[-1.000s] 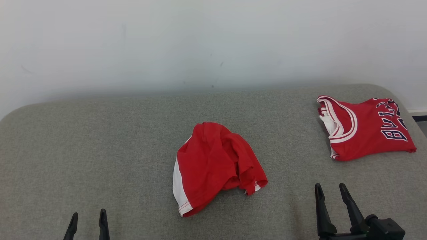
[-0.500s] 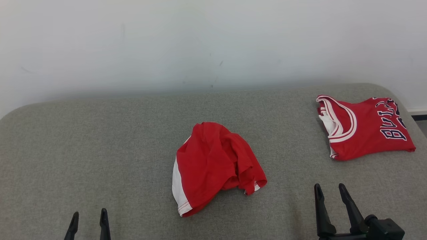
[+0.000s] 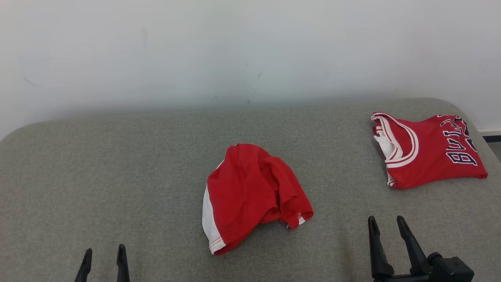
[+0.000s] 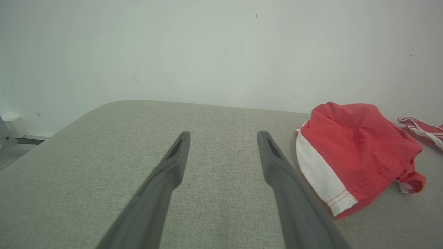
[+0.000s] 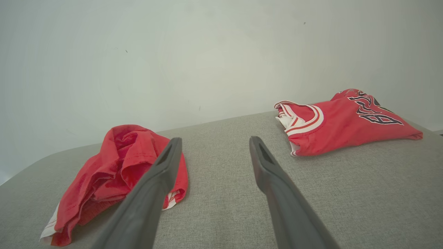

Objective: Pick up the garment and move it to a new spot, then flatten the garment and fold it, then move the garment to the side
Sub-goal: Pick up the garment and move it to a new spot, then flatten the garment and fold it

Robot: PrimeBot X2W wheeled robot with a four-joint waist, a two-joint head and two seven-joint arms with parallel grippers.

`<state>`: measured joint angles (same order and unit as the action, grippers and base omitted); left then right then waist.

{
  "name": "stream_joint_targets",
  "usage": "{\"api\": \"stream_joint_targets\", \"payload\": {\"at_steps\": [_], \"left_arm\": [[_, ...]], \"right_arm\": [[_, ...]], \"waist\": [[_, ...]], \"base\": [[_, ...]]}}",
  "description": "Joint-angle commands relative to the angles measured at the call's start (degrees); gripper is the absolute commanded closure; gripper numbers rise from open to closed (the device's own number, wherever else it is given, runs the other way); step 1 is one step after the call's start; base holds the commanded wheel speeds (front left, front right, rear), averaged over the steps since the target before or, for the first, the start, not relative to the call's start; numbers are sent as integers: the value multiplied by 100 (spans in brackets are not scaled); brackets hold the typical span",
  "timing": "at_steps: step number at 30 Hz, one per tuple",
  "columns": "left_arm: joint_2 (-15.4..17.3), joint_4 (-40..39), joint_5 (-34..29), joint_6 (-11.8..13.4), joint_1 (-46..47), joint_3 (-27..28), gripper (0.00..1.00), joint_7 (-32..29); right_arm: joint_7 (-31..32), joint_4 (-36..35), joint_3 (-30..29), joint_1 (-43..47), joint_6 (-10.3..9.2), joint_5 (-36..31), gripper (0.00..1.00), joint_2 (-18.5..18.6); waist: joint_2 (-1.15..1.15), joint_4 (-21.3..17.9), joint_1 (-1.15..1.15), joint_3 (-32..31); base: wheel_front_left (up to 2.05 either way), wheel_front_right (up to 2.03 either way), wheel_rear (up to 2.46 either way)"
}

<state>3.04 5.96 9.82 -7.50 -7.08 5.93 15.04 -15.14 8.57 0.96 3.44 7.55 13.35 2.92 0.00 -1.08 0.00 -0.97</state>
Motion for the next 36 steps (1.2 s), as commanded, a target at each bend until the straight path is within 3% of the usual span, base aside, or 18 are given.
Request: {"api": "stream_joint_targets", "payload": {"at_steps": [1, 36], "left_arm": [[-16, -26, -35, 6, -84, 14, 0, 8], [-21, 5, 14, 5, -19, 18, 0, 8]], "right_arm": [[-7, 7, 4, 30, -10, -12, 0, -6], [-7, 34, -12, 44, -10, -10, 0, -6]], "waist": [[0, 4, 0, -7], [0, 64, 0, -31]], "base": [[0, 0, 0], [0, 0, 0]]}}
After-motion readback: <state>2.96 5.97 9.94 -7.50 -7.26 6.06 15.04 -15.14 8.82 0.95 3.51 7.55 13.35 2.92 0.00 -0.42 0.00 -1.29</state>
